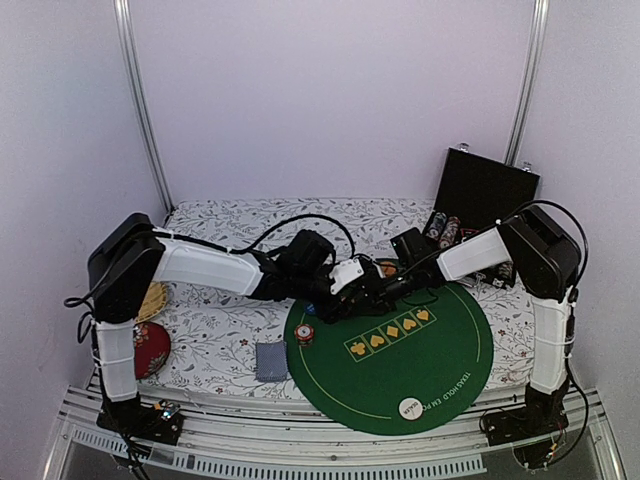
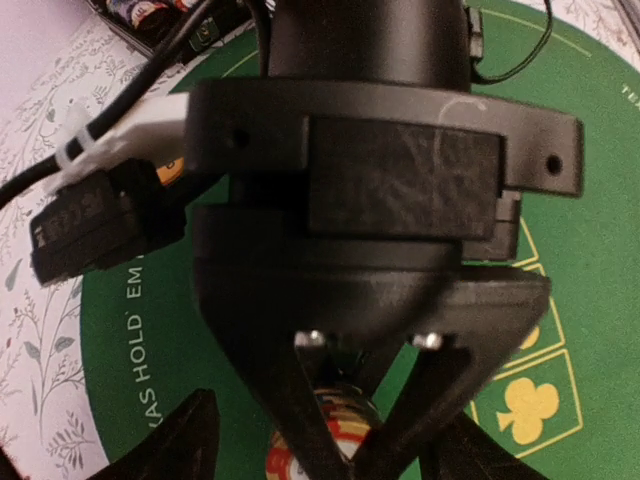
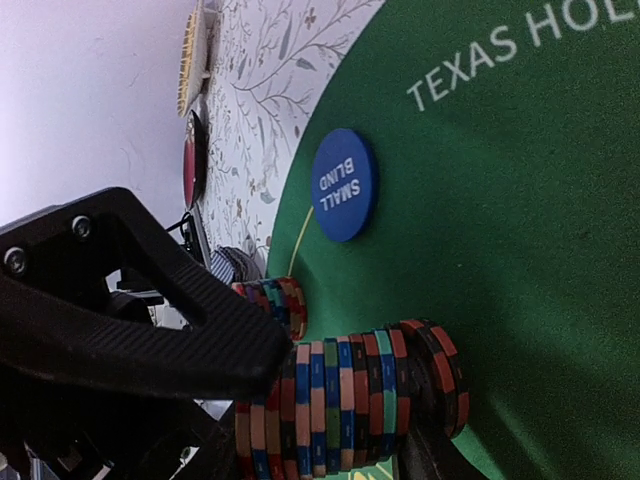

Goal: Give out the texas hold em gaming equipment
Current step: Pass from the right arm to the left

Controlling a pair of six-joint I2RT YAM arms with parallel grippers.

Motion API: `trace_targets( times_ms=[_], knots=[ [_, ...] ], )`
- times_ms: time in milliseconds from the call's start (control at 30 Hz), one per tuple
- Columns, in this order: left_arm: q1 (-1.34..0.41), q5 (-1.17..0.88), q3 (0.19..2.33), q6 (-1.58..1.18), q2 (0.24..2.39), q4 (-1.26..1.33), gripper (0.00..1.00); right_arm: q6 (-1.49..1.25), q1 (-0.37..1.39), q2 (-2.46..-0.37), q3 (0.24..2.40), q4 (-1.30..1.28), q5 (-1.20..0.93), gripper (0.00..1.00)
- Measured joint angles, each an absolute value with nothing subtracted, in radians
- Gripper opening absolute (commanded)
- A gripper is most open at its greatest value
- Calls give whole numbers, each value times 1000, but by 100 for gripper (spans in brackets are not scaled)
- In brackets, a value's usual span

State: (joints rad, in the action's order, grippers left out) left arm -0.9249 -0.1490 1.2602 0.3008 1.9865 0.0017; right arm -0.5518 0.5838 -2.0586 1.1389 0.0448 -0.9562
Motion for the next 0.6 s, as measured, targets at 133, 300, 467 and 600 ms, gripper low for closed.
trace_targets(
  times_ms=[133,300,467,600],
  knots=[
    [-925,-137,1312,308,2064,-27,65,-564,580,-2100,1152,69,-970,2],
    [-925,-115,1366,320,2131,-85,61,-566,571,-2106,1156,82,-969,2],
    [-921,-115,1403,323,2149,-110,40,-566,560,-2115,1156,93,-985,3],
    [-919,-128,1408,340,2151,-115,23,-587,557,-2116,1156,91,-987,15]
  ],
)
